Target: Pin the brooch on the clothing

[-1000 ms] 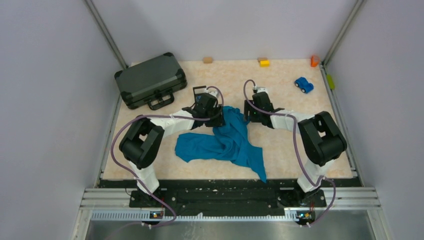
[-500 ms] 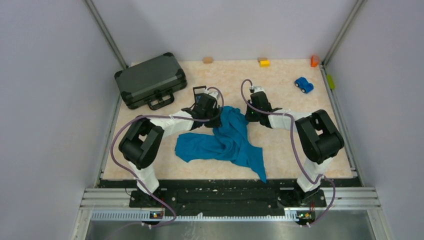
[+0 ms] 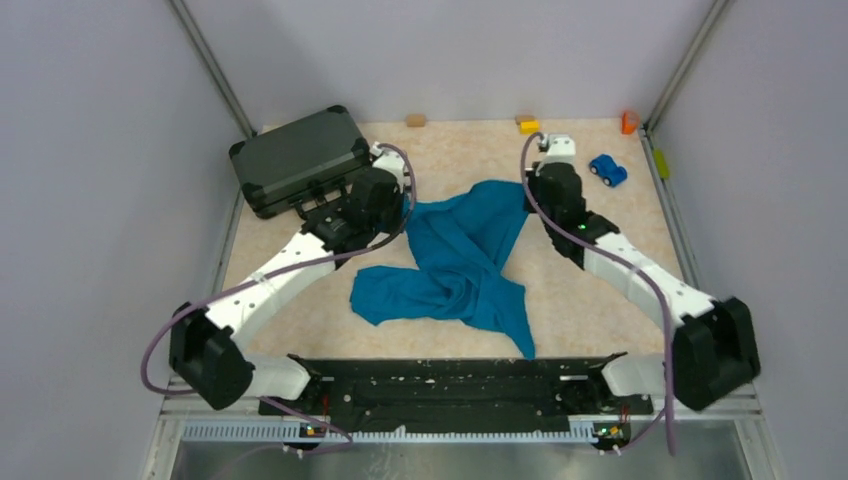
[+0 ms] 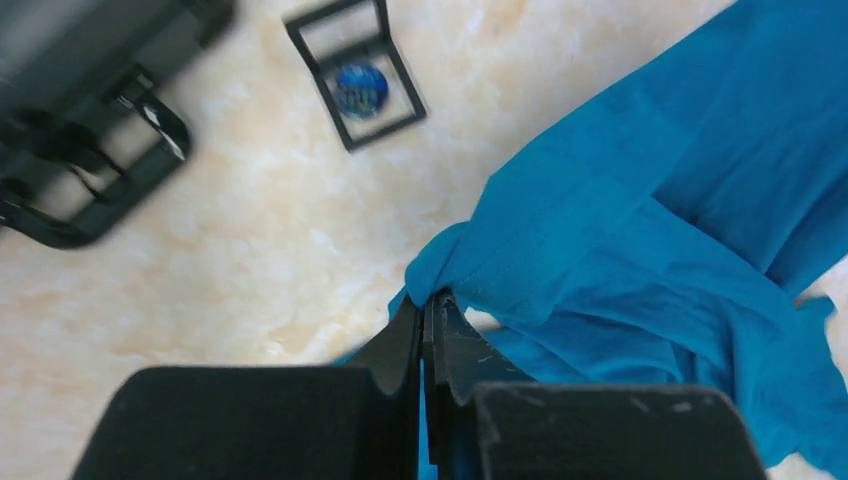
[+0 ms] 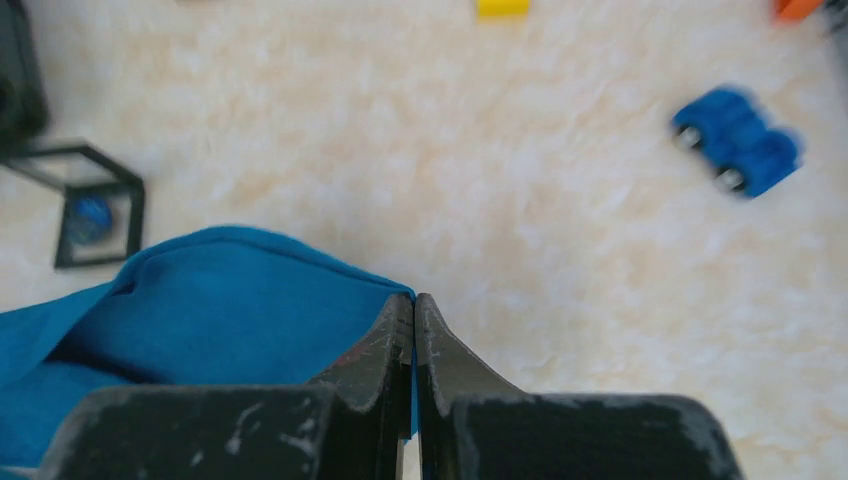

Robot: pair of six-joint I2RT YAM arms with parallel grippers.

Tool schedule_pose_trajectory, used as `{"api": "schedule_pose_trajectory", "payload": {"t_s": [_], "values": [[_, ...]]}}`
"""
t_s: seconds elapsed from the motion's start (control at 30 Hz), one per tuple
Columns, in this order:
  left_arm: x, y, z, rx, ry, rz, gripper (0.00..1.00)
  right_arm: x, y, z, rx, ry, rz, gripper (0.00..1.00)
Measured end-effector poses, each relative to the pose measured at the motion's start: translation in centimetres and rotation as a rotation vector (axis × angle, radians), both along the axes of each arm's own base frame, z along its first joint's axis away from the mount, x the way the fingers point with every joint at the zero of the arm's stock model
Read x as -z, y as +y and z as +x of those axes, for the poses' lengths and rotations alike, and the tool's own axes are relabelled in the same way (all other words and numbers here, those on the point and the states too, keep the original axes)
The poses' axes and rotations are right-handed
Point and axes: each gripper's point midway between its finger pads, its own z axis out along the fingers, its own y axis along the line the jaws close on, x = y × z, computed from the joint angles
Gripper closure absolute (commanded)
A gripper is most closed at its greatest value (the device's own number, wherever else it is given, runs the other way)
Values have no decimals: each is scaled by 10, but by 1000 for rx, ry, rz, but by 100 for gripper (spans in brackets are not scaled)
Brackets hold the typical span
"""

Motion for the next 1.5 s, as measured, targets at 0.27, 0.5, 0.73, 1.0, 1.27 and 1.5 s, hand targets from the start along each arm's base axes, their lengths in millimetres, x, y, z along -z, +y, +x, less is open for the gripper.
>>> {"api": "schedule_pose_trajectory", "payload": {"t_s": [0.27,0.5,0.73,1.0,1.27,1.5], "values": [[-143,-4,-2,151,-331,59,100,-184,-46,-22,95,-458,-27,100],[-261,-21,-38,360,-594,-18,100,-307,-70,-72,88,-757,-4,100],[-356,-15,-83,491,-787,-115,100,-409,-88,-135,42,-1023,30,100],[-389,-12,-110,571,-861,-156,100,-463,-99,-178,13,-1171,37,100],[-380,-17,-115,615,-826,-159,100,-467,-101,-186,4,-1185,29,100],[-376,-19,-117,634,-809,-157,100,-471,-105,-197,1,-1204,34,100]]}}
